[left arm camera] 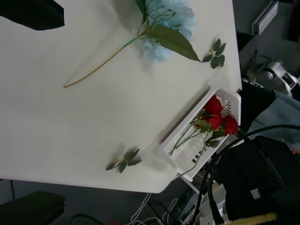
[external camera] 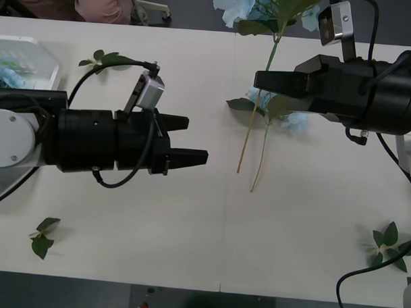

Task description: Put the red flowers into the right box and the blue flowers into the left box

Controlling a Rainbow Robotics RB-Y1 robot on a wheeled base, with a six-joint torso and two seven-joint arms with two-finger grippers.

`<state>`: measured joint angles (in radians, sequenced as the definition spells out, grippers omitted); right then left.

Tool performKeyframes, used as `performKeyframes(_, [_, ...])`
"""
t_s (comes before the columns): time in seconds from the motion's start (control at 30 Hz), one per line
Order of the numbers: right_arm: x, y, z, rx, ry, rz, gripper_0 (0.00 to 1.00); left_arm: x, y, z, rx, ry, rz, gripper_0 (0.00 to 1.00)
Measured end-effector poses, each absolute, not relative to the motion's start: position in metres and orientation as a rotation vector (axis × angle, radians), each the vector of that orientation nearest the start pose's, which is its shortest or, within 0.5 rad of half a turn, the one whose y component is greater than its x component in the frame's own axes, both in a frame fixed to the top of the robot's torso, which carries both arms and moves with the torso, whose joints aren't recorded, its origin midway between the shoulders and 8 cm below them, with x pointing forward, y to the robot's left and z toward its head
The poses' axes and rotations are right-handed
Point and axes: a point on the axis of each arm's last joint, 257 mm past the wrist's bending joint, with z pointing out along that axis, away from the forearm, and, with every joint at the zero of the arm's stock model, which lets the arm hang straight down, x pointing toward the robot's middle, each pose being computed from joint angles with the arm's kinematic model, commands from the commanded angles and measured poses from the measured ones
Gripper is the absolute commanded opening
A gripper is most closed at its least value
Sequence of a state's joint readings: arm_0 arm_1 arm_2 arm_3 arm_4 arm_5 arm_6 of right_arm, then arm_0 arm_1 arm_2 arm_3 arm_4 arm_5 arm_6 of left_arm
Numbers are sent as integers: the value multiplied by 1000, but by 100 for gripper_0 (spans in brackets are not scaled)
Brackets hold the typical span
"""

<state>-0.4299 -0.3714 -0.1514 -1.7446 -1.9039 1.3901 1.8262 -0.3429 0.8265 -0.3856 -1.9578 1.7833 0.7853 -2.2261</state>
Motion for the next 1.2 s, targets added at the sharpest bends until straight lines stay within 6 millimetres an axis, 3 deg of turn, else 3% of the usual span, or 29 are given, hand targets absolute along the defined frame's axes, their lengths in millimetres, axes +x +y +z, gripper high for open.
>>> performKeyframes(0.13, [394,-52,4,-667,1641,1681,0,382,58,-71,970,1705,-1168,100])
performKeyframes(0.27, [394,-52,4,-667,1641,1681,0,375,59,-56,873,1753,-1324,100])
performKeyframes(0.47, [394,-52,4,-667,1641,1681,0,361,23,-52,820,1814,-1491,100])
performKeyframes(0.67, [394,-52,4,-667,1641,1681,0,362,-21,-46,793,1759,-1546,100])
performKeyframes(0.87, [394,-52,4,-667,1641,1681,0,365,-49,-50,748,1757,-1567,100])
performKeyframes(0.93, [394,-52,4,-667,1641,1681,0,366,-52,-51,741,1760,-1571,89])
performKeyframes(1.0, [394,-52,4,-667,1641,1681,0,367,-51,-52,736,1764,-1570,51])
performKeyframes(1.03, [394,-52,4,-667,1641,1681,0,368,-51,-53,735,1765,-1569,25])
performKeyframes(1.1, [394,-52,4,-667,1641,1681,0,370,-52,-53,728,1766,-1572,4])
performKeyframes(1.2, [394,-52,4,-667,1641,1681,0,376,-55,-54,706,1767,-1582,0])
